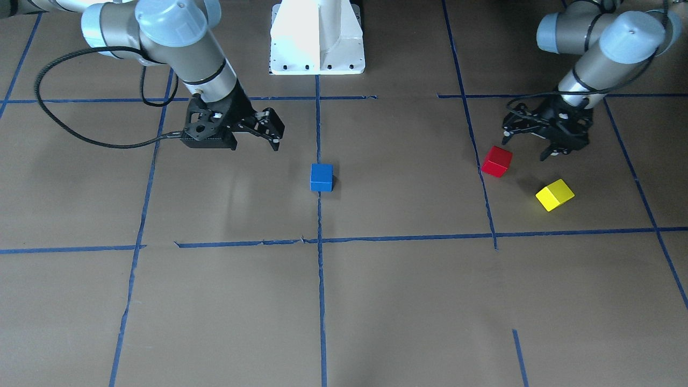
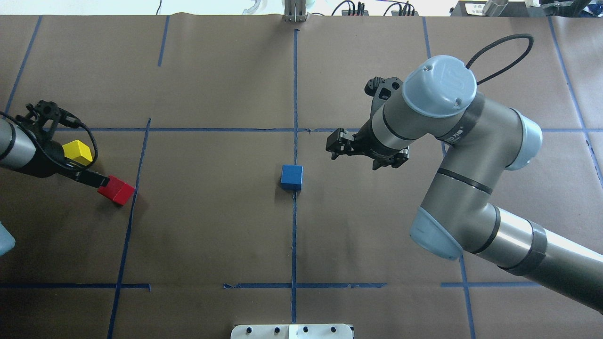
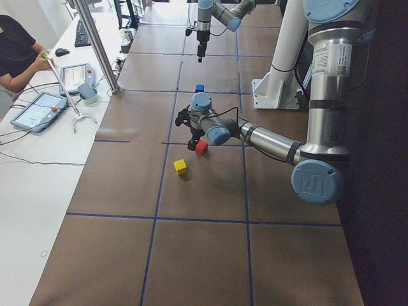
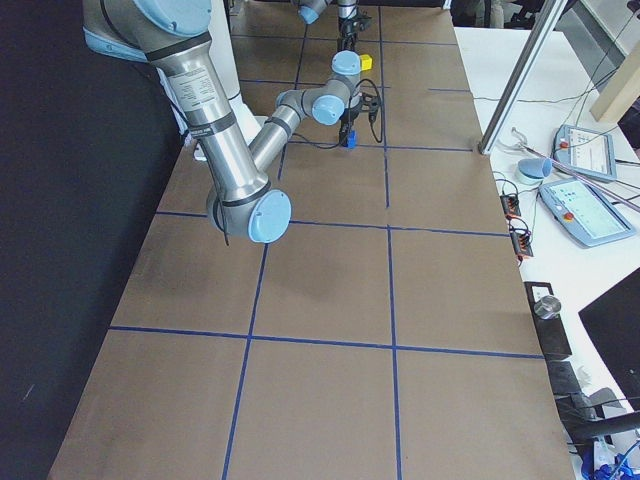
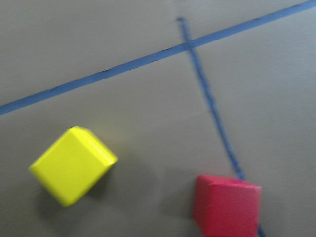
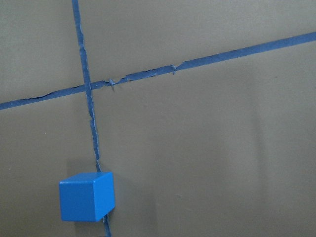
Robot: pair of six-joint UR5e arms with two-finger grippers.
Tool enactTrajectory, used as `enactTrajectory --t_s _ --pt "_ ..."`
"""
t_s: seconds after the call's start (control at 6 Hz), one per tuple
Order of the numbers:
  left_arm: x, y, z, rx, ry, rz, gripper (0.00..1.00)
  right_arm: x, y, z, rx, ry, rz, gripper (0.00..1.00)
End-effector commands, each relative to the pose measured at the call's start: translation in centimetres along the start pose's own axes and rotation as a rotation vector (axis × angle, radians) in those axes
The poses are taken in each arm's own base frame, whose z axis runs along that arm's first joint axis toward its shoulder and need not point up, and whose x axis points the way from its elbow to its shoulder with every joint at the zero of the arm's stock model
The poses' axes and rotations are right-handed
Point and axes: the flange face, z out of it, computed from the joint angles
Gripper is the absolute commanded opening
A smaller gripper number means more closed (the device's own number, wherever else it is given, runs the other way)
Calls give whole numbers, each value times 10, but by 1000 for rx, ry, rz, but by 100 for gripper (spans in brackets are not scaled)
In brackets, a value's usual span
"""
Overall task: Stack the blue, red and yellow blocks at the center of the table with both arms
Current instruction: 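Release the blue cube, lift right gripper while left gripper reaches red cube, then grasp the red cube with the left gripper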
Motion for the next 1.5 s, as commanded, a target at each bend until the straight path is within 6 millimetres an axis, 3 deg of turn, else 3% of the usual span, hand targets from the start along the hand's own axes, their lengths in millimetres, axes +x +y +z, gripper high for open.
enactTrajectory --t_s 0.0,0.5,0.67,1.0,1.17,1.33 --pt "17 13 32 -16 -62 72 99 12 -1 -3 2 5 -8 100" --pt "19 16 61 -46 -92 80 98 15 -2 -2 4 8 -7 100" --pt "20 14 63 -46 -90 82 87 16 -3 -3 5 8 -7 100" --pt "23 9 63 -39 -87 85 53 16 -3 -2 7 8 -7 100" --pt "39 -3 52 -8 -53 102 22 16 -3 -2 11 9 -7 100" --pt "66 -32 38 46 -26 116 8 18 -4 -6 18 7 -5 100"
